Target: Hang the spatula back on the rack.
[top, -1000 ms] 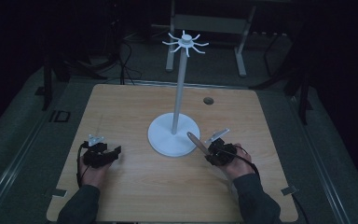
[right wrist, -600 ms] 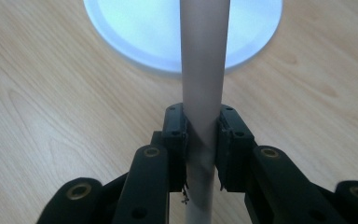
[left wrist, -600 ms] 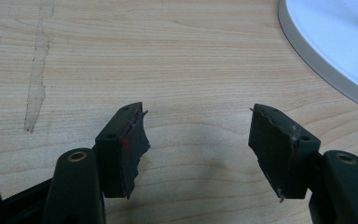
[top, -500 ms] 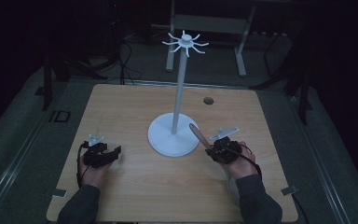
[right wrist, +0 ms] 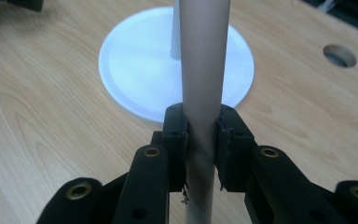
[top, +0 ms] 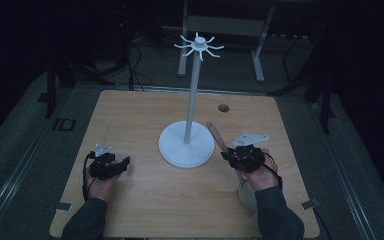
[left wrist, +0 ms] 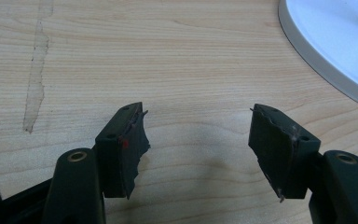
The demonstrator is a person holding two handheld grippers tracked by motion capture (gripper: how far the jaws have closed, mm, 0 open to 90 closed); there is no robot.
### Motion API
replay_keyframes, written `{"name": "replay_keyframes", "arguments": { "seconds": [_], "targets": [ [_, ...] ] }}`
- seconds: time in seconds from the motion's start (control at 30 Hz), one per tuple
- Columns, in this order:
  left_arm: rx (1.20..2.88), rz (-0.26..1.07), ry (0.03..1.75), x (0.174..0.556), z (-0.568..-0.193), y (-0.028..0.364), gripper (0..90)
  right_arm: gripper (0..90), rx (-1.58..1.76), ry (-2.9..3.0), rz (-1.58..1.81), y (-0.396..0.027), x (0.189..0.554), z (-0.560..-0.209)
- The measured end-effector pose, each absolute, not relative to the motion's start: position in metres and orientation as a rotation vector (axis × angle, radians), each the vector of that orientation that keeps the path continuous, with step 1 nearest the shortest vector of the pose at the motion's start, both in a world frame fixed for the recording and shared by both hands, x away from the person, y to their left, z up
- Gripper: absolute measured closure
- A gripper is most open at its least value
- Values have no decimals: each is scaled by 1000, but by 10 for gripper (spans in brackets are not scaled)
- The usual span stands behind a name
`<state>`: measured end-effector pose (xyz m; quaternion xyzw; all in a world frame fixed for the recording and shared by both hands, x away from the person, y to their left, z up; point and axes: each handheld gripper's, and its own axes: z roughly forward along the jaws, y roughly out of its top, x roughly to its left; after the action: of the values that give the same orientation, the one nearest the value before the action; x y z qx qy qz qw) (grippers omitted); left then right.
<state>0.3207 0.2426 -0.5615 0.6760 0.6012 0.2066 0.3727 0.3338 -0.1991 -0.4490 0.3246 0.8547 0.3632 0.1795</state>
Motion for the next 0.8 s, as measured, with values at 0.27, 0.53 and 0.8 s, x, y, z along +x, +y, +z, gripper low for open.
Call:
{"name": "replay_keyframes", "arguments": {
  "seconds": [0.27, 0.53, 0.8],
  "targets": [
    [1732, 528, 1540, 321, -562, 242, 364, 756, 917, 2364, 1121, -201, 333, -442],
    [1731, 529, 1539, 321, -562, 242, 364, 756, 927, 2311, 1200, -205, 333, -432],
    [1731, 527, 1540, 321, -562, 243, 364, 756, 913, 2235, 1291, -207, 330, -424]
  ]
}}
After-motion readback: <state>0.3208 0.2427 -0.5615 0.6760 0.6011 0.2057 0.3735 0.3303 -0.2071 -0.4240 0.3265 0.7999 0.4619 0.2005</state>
